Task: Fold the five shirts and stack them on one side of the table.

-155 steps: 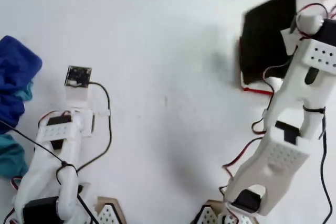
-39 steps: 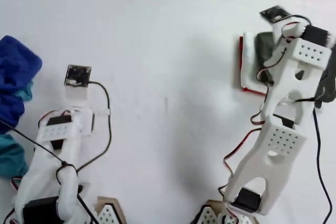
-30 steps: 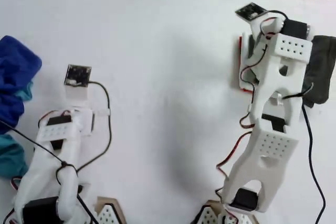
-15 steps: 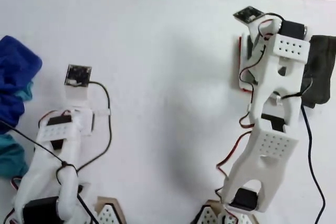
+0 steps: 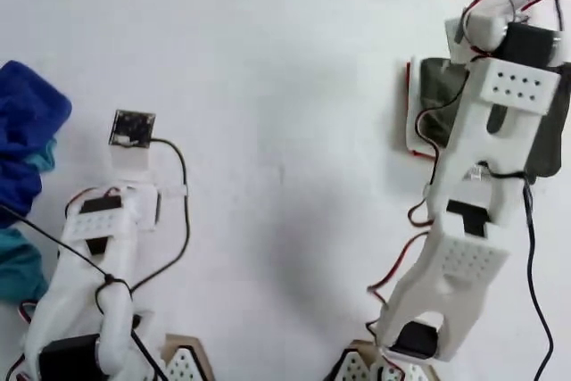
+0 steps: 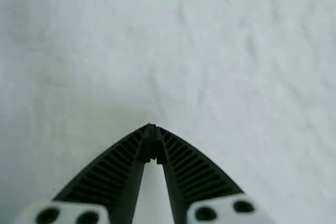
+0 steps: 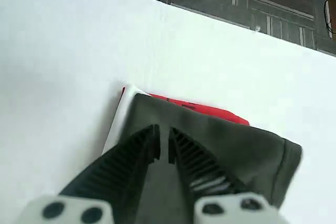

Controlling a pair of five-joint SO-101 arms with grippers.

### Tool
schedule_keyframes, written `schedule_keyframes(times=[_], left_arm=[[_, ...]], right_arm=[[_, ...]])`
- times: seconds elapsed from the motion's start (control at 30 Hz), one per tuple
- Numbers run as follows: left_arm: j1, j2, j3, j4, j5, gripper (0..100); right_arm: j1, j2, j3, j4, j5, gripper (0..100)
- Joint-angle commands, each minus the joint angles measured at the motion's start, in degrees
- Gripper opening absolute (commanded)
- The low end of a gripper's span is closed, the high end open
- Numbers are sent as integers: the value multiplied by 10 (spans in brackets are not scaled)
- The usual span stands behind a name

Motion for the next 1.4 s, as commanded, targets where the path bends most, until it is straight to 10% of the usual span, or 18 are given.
schedule_keyframes(times=[0.0,0.73,1.0,1.37], left_arm=[[-2,-17,-1,-8,4,26],[-2,-17,-1,-8,4,26],[-2,-17,-1,-8,4,26],[-2,-16,0,-6,4,26]], right_arm=[[5,95,7,-100,-11,20],[55,179,-261,-44,-11,20],[190,289,-249,-186,-10,20],[189,442,-250,-269,-9,20]])
